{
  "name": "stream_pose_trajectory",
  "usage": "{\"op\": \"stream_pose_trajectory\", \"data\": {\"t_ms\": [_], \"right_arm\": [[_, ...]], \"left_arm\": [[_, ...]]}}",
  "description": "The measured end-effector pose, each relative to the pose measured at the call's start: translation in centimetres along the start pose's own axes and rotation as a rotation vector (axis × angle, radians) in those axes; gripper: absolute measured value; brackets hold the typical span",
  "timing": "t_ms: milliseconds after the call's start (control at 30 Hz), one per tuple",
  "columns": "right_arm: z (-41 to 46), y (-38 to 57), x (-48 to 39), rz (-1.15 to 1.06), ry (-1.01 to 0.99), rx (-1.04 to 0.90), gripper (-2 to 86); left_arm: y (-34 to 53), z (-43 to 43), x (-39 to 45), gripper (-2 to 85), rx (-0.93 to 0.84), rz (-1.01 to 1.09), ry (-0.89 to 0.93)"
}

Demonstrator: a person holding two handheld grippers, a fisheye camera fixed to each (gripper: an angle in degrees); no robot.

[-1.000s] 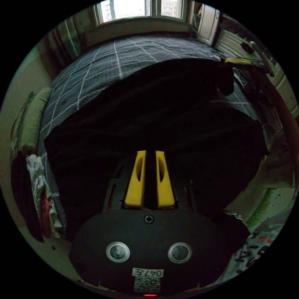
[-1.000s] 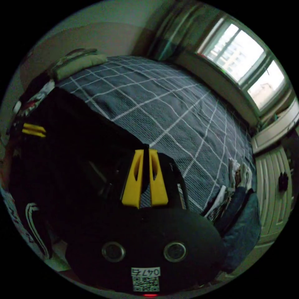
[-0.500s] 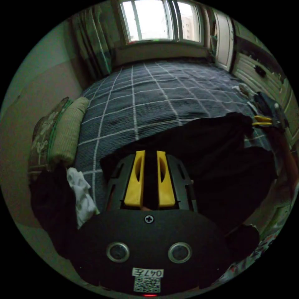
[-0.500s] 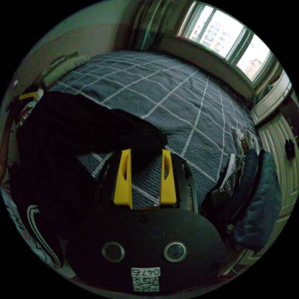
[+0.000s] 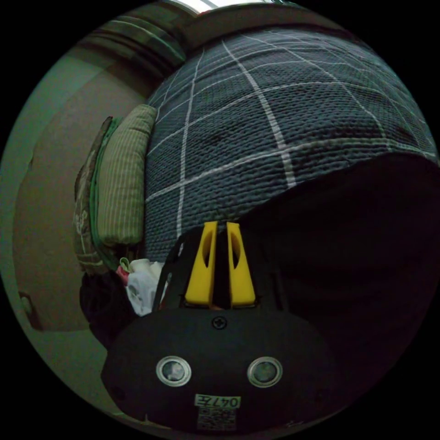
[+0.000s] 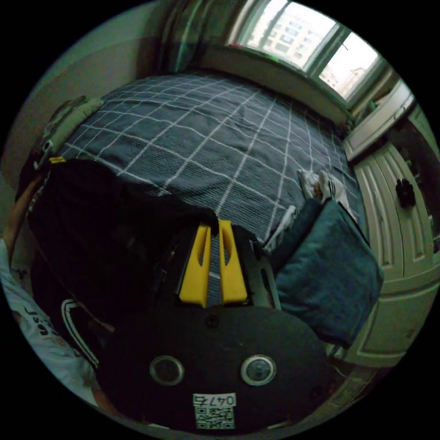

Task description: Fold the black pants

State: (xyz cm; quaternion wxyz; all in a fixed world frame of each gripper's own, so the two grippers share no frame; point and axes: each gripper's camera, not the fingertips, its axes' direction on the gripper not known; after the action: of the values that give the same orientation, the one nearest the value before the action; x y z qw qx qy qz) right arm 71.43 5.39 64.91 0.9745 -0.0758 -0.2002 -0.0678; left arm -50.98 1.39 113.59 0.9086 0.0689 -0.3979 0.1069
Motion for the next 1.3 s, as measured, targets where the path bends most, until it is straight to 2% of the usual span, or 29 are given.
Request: {"op": "stream_pose_trajectory", "data": {"t_ms": [100, 167, 200, 233, 300, 433, 600, 667, 733, 867, 1000, 1133, 1233, 1300], "right_arm": [[2.8, 0.2, 3.5, 0.124, 0.124, -0.144, 3.6], [2.8, 0.9, 4.2, 0.196, 0.162, -0.096, 5.4], [2.2, 1.4, 3.7, 0.202, 0.152, 0.003, 5.7], [1.7, 1.9, 2.4, 0.145, 0.122, 0.094, 5.4], [2.0, 2.3, -0.3, -0.018, 0.046, 0.152, 5.2], [5.5, 3.2, -6.8, -0.343, 0.029, 0.084, 6.3], [9.0, 3.3, -9.5, -0.419, 0.139, 0.065, 7.7], [9.9, 2.5, -9.5, -0.419, 0.118, 0.03, 6.6], [10.2, 1.6, -9.6, -0.466, 0.072, -0.012, 1.8], [6.0, 0.6, -9.8, -0.43, 0.027, 0.095, 0.0], [-1.9, 0.3, -10.1, -0.368, 0.152, 0.192, -0.1], [-5.9, -1.6, -9.2, -0.316, 0.257, 0.154, -0.2], [-4.1, -3.5, -8.1, -0.305, 0.246, 0.054, -0.2], [-2.1, -4.4, -7.3, -0.281, 0.219, -0.013, -0.1]], "left_arm": [[-1.9, 0.2, 0.8, 2.0, -0.038, 0.026, -0.015], [-3.2, 0.3, 1.3, 1.3, -0.058, 0.041, -0.024], [-3.5, 0.3, 1.5, 1.1, -0.06, 0.042, -0.024], [-3.9, 0.4, 1.8, 0.7, -0.06, 0.047, -0.023], [-4.6, 0.5, 2.3, 0.2, -0.058, 0.053, -0.027], [-5.8, 0.5, 4.0, -0.6, -0.052, 0.09, -0.103], [-6.8, 0.4, 5.1, -0.7, -0.035, 0.102, -0.15], [-7.0, 0.3, 4.1, -0.5, -0.015, 0.047, -0.068], [-7.1, 0.2, 3.0, -0.5, -0.003, 0.009, 0.02], [-7.4, -0.2, 2.0, -0.4, 0.008, 0.016, 0.114], [-7.5, -1.4, 2.2, -0.5, 0.033, 0.053, 0.084], [-6.5, -6.5, 0.8, -0.7, 0.216, -0.021, 0.132], [-6.0, -10.8, 2.9, -0.8, 0.362, 0.154, 0.407], [-6.7, -11.9, 5.7, -0.8, 0.352, 0.269, 0.458]]}}
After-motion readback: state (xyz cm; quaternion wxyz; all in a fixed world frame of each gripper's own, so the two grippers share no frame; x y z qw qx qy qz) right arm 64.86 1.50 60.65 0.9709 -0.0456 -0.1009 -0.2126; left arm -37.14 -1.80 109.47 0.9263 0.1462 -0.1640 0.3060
